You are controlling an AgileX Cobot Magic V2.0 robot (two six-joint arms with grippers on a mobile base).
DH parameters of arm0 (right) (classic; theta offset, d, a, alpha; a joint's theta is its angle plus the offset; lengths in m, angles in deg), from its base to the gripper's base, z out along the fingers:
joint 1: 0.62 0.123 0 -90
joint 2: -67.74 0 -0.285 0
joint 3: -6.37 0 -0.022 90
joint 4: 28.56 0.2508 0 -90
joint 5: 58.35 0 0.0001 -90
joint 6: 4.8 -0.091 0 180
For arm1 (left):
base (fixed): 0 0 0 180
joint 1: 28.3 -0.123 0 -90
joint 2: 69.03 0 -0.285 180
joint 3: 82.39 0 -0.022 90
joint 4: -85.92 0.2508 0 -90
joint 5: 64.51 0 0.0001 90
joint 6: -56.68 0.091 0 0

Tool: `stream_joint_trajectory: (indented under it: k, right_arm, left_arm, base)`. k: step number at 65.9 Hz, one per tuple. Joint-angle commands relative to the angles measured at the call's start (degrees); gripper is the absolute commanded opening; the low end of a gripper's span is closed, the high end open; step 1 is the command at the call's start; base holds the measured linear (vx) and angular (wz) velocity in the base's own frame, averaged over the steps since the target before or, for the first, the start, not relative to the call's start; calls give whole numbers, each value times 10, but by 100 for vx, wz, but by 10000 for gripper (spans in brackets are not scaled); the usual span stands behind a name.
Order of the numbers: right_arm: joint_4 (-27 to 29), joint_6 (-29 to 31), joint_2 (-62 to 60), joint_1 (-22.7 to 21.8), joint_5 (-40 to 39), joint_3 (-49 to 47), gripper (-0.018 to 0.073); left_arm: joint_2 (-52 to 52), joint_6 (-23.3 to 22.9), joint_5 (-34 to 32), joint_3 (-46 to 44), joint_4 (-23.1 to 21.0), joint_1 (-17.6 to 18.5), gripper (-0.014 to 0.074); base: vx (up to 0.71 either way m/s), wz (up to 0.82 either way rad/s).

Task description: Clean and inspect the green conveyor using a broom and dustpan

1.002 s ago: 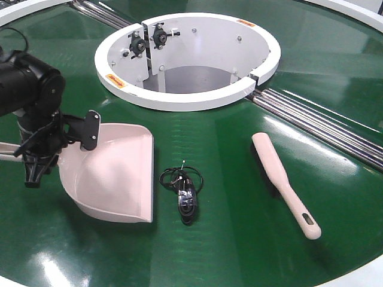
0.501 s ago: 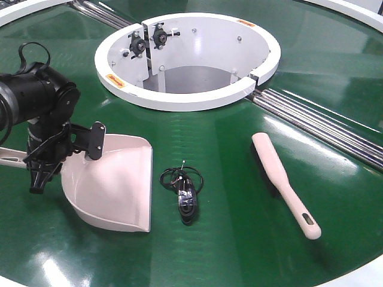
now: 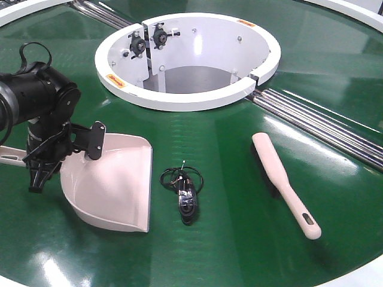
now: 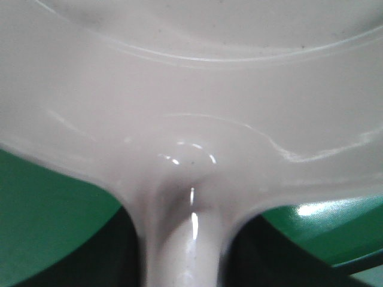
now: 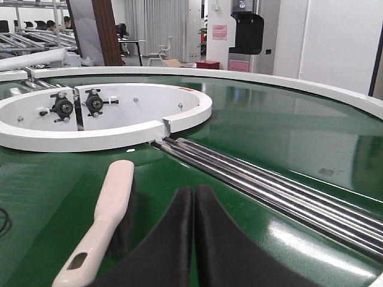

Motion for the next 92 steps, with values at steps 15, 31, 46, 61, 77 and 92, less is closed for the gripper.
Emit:
stream_joint_trajectory:
  k: [15,31,46,61,77,92]
  right_arm:
    - [1,0,-6,-3,-41,2,-8]
    - [1,0,-6,-3,-41,2,-8]
    - [1,0,-6,-3,-41,2,-8]
    - [1,0,-6,-3,-41,2,-8]
    - [3,-5,-5,-4,-105,1,-8]
    - [15,-19,63,-4,-75,-93,-8]
  left_arm:
    - [35,-2,21,-16,25,2,-7]
    - [35,-2,21,-16,25,2,-6]
    - [35,-2,21,-16,25,2,-6]
    - [35,-2,21,-16,25,2,-6]
    - [35,-2,21,-16,25,2,-6]
    - [35,-2,21,-16,25,2,-6]
  base:
    - [0,0]
    - [0,0]
    - [0,0]
    - [0,0]
    - [0,0]
    - [0,0]
